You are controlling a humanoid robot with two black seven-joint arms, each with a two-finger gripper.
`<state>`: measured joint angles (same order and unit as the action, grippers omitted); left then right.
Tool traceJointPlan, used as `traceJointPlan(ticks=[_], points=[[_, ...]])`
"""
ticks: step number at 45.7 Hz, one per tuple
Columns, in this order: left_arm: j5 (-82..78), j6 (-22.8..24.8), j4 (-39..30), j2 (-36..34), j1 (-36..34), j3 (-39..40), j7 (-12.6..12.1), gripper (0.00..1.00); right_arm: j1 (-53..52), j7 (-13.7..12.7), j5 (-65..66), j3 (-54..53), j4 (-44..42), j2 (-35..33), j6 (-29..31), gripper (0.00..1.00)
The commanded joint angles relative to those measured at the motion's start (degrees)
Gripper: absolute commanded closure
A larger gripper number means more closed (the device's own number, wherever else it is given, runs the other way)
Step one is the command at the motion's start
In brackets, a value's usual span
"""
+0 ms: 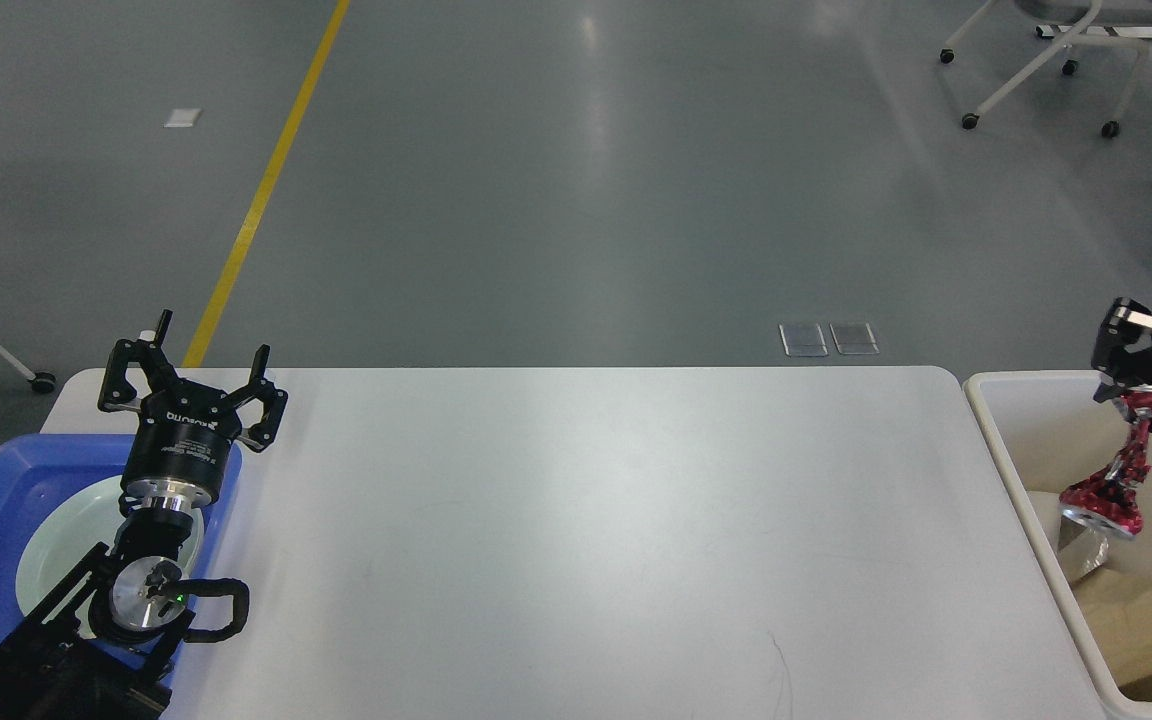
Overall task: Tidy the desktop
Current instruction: 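Lift the red can and carry it into the white bin, then open the right gripper inside the bin to drop the can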
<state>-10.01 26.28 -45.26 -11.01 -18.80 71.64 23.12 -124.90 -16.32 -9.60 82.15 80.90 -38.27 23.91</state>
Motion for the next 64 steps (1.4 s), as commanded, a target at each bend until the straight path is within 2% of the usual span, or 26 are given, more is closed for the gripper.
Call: traceJointPlan(ticks=[1,8,16,25,31,36,40,57,58,59,62,63,64], points=[[0.0,0.0,0.0,0.0,0.0,0.0,0.0,0.04,8.8,0.4,0.0,-1.6,-9.3,-4.6,-0.6,1.00],[0.0,0.0,0.0,0.0,0.1,0.0,0.0,0.04,23.3,0.7,0.3,-9.5,-22.3,-9.2,-0.6,1.00],[0.0,0.0,0.0,0.0,0.0,0.0,0.0,0.04,46.7,1.2,2.3,-26.0,-39.0,-8.5,-3.8,1.00],[0.0,0.0,0.0,0.0,0.0,0.0,0.0,0.04,67.8,2.0,7.8,-40.0,-53.8,-1.0,-13.2,1.00],[0.0,0.0,0.0,0.0,0.0,0.0,0.0,0.04,79.1,5.9,8.3,-41.0,-63.4,7.6,-21.8,1.00],[0.0,0.0,0.0,0.0,0.0,0.0,0.0,0.04,85.9,8.8,8.4,-40.8,-71.6,14.0,-25.9,1.00],[0.0,0.0,0.0,0.0,0.0,0.0,0.0,0.04,89.2,9.5,8.4,-40.6,-75.6,17.3,-27.3,1.00],[0.0,0.0,0.0,0.0,0.0,0.0,0.0,0.04,90.9,9.5,8.4,-40.5,-76.4,19.0,-30.9,1.00],[0.0,0.0,0.0,0.0,0.0,0.0,0.0,0.04,90.9,9.5,8.4,-40.5,-76.4,18.8,-31.3,0.94],[0.0,0.0,0.0,0.0,0.0,0.0,0.0,0.04,90.9,9.4,8.4,-40.5,-76.4,18.8,-31.9,0.79],[0.0,0.0,0.0,0.0,0.0,0.0,0.0,0.04,90.9,9.3,8.4,-40.6,-76.3,18.8,-35.0,0.15],[-0.1,0.0,0.0,0.0,0.0,0.0,0.0,0.04,90.9,9.3,8.3,-40.6,-76.3,18.8,-36.3,0.00],[0.0,0.0,0.0,0.0,0.0,0.0,0.0,0.04,90.9,9.2,8.3,-40.6,-76.2,18.8,-36.9,0.00]])
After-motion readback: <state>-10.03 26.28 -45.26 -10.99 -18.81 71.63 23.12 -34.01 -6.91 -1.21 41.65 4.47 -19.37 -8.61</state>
